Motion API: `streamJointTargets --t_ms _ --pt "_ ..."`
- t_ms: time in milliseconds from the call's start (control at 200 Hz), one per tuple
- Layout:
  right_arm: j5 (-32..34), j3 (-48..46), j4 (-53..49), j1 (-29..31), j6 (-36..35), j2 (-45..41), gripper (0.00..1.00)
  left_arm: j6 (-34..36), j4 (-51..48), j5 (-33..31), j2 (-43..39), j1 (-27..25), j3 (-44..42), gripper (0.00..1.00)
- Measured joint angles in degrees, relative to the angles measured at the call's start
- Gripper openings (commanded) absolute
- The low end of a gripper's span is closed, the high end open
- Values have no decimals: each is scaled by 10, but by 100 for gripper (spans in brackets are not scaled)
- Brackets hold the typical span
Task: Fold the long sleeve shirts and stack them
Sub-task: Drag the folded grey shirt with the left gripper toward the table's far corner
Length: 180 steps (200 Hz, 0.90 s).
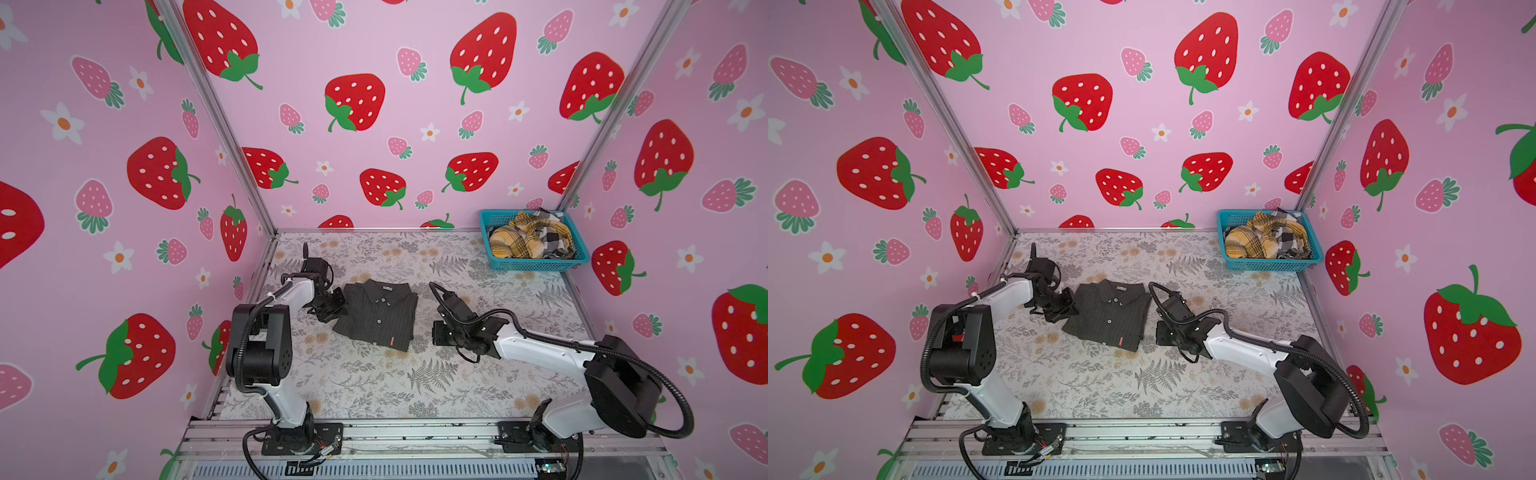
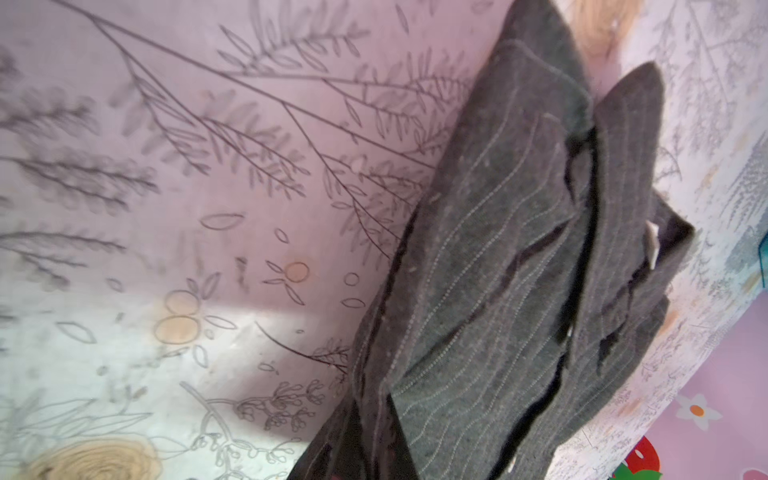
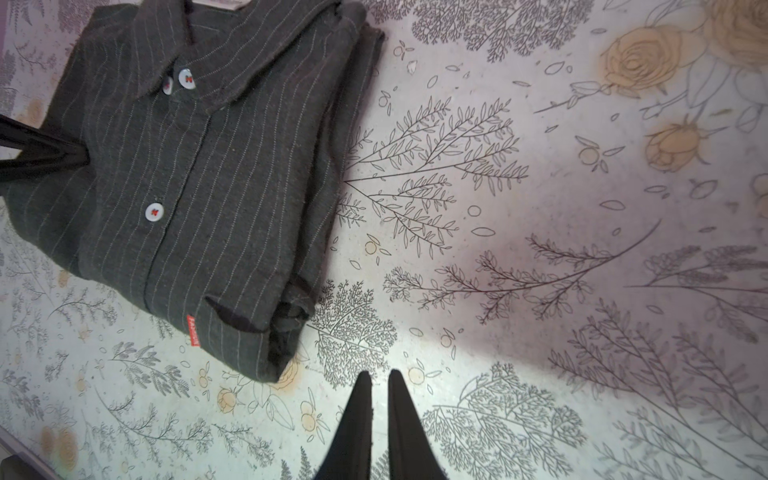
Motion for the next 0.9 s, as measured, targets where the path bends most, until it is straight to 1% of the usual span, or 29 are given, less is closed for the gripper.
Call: streamJointTargets --t_ms 130,160,320,510,655,800,900 --pt "2 0 -3 -4 -6 -16 13 30 -35 -31 16 38 45 0" --pt "2 -1 -3 -4 -7 -20 15 36 -42 -40 22 46 59 0" --pt "4 -9 -3 -6 -13 -40 15 65 -65 -94 78 95 147 0" --pt "-5 -19 10 -7 -24 -37 15 98 -91 -171 143 134 237 0" --pt "-25 -22 38 -7 -30 -17 15 123 -107 -212 162 160 281 0" --pt "-57 -19 66 -7 -42 32 13 151 -126 -254 186 188 349 0" --pt "-74 -19 74 -7 -51 57 13 161 -125 -274 189 201 365 0"
